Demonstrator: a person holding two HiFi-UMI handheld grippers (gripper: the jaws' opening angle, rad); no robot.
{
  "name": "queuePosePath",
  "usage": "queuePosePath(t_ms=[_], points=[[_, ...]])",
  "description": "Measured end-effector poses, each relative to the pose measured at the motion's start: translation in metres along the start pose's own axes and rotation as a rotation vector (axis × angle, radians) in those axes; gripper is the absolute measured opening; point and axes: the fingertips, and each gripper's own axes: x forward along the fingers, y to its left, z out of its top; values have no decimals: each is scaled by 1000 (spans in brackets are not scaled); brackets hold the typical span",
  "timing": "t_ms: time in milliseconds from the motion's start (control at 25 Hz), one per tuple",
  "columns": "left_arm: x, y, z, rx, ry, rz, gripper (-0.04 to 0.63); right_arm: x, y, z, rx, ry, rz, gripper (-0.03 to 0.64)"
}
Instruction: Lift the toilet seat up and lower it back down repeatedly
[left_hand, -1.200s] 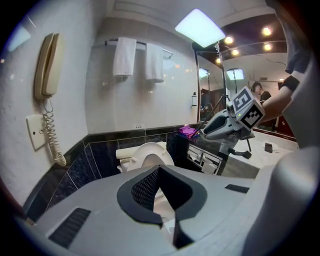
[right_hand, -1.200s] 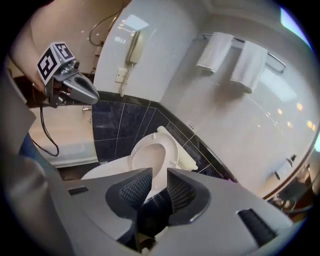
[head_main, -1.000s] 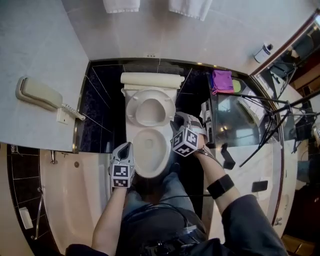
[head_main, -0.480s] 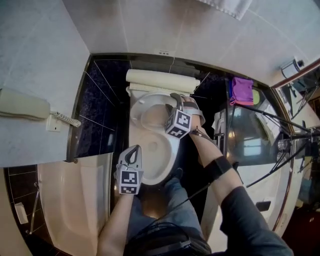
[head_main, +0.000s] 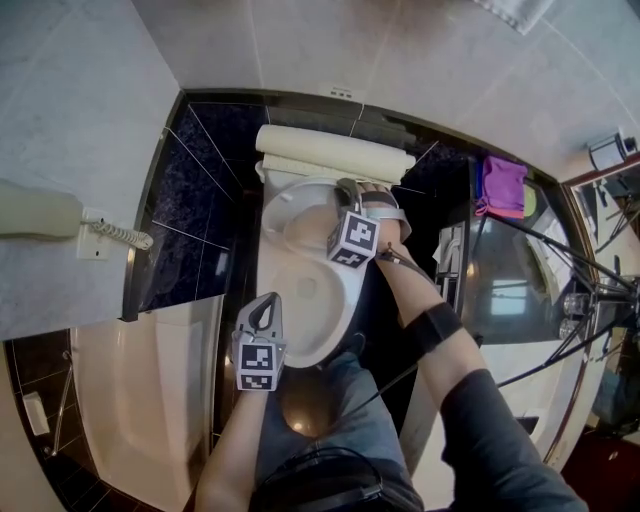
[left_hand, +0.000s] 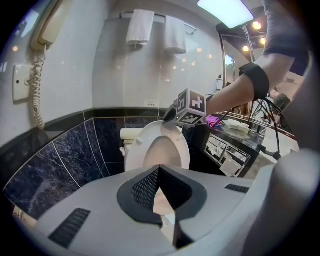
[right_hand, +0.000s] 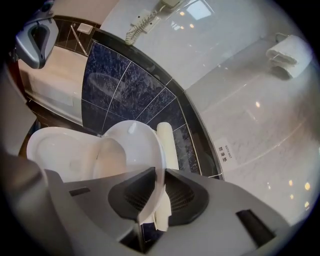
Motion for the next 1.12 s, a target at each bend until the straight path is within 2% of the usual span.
queuePosePath(t_ms=[240,480,680,1000,1120], points=[[6,-11,-17,-8,42,-18,-2,-8,3,-1,9,12,2,78],[0,-15,-46,-26,103,-37,-2,-40,28,9,-7,-21,-12,74],[-5,-19,-71,-45,130,-55,-2,-77,59,21,-16,-58,-41,71],[-2,-22,-92,-16,130,-99,-2,-130,122,34,-26,-77,-82,71],[-1,-22,-97,-9,129,-111,-2,-148,154,39,-20,-71,-53,71]])
